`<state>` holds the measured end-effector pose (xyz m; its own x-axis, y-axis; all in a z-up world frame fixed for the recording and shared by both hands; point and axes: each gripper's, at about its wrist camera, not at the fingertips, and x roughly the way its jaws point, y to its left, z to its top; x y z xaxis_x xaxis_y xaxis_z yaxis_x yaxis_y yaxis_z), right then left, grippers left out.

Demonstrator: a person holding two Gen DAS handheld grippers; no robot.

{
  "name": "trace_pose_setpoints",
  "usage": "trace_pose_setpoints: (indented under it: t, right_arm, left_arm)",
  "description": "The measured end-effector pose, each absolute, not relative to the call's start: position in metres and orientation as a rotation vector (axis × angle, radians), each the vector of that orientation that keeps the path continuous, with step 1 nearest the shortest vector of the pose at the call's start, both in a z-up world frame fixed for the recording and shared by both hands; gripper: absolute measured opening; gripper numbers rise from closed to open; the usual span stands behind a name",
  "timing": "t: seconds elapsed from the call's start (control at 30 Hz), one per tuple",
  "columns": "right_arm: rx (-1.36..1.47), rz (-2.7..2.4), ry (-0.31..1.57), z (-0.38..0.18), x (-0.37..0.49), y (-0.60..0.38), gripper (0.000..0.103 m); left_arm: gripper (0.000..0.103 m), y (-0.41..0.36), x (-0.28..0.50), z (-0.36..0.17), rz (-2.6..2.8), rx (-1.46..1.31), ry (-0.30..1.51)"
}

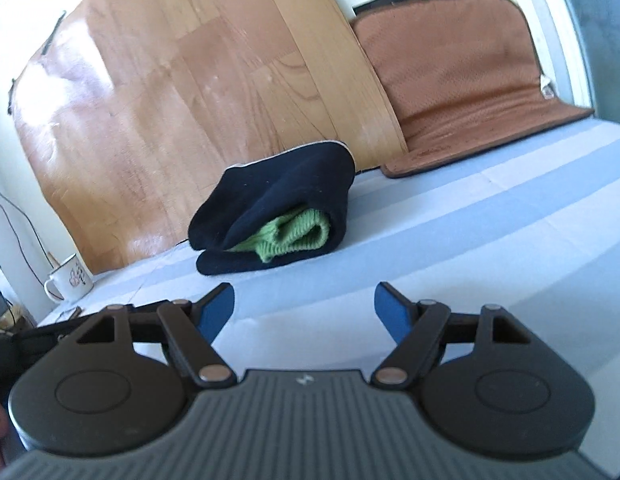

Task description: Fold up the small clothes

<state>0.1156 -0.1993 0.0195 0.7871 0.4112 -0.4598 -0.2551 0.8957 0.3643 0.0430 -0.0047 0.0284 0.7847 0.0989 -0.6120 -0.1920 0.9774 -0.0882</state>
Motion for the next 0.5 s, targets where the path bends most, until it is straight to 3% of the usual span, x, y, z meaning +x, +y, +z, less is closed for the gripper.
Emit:
trace_pose_setpoints:
  t: [0.5]
  right_arm:
    - [0.273,0.343,0.556,0.018,0.102,-0.202,0.081]
  left_arm:
    - [0.103,-0.008,0.021,0.028,0.207,-0.13,0.65]
